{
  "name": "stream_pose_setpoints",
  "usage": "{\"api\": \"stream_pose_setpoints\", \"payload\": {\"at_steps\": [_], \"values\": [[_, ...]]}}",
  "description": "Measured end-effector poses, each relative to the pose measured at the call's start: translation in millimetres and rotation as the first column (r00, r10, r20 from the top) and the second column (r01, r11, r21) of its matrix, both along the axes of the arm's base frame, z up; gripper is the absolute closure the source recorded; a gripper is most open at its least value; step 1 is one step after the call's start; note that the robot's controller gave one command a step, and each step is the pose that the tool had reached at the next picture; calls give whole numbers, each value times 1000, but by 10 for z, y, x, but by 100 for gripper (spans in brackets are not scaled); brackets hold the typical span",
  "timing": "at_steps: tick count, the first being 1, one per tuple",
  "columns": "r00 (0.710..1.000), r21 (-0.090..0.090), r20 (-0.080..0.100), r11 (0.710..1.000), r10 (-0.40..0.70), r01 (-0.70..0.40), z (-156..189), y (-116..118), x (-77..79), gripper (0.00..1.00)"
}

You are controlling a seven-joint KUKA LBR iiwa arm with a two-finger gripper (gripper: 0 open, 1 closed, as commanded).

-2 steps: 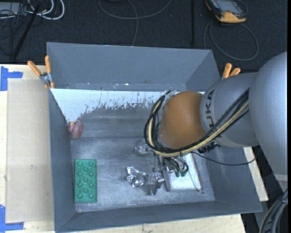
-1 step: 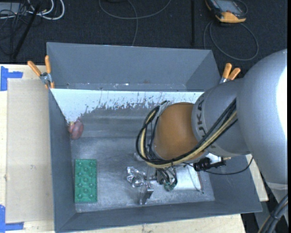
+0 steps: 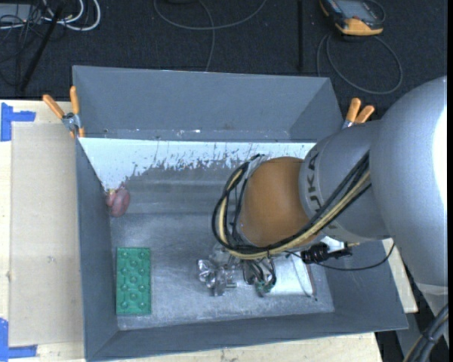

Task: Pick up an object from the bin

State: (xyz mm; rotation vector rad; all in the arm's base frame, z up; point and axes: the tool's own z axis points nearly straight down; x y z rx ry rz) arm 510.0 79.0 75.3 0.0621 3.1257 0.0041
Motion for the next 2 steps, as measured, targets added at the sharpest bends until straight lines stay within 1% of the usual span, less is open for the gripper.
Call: {"api": "stream_pose_setpoints", "payload": {"at_steps": [1, 2], "values": [[1000, -1, -8, 1000, 10, -10, 1026, 11, 38, 100], [1000, -1, -8, 1000, 16, -16, 1677, 0, 47, 100]]}}
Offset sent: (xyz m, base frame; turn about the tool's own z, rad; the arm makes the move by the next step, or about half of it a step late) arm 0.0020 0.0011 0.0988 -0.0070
